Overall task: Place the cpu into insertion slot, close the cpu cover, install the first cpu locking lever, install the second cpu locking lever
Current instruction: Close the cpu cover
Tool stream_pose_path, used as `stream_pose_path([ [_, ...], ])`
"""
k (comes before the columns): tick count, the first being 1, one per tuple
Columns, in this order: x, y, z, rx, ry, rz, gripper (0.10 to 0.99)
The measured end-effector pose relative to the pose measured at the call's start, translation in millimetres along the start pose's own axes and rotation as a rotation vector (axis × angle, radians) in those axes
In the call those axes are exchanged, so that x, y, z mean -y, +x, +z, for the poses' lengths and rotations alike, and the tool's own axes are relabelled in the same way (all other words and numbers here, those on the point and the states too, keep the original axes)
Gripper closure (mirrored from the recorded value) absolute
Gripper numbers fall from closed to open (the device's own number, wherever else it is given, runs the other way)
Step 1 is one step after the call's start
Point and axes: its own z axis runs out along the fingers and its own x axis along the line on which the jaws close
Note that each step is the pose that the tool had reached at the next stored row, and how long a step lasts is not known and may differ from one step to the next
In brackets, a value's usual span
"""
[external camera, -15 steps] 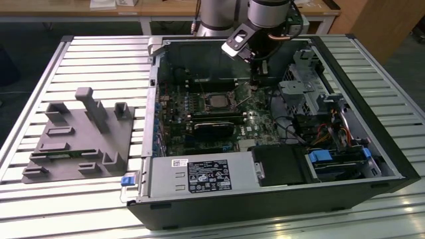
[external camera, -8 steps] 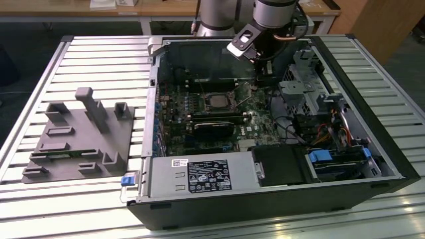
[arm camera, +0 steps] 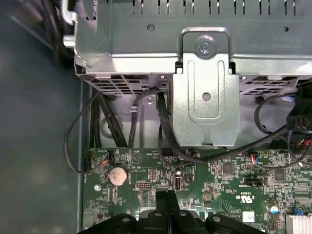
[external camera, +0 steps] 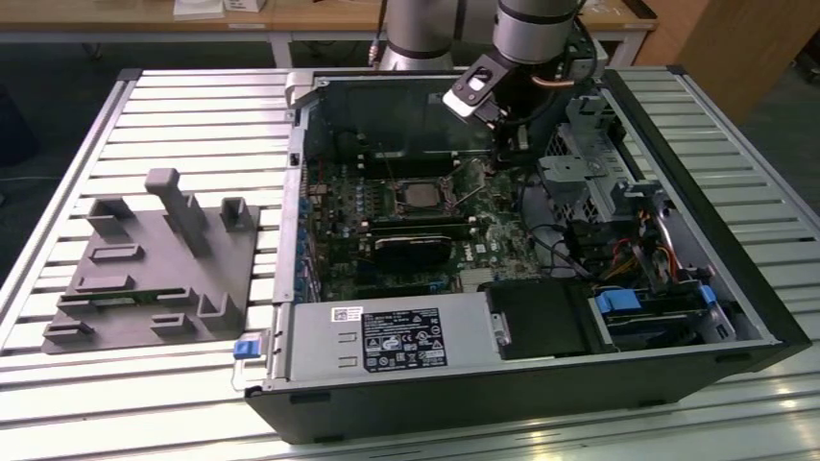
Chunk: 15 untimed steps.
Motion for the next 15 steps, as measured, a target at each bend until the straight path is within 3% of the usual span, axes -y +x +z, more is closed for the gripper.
stream_pose_path([
  [7, 0.4, -0.5, 9.6, 0.0002, 0.009, 0.001, 0.98],
  [13, 0.5, -0.5, 10.0, 0.0004, 0.01, 0.001, 0.98],
  [15, 0.1, -0.5, 10.2, 0.0004, 0.026, 0.001, 0.98],
])
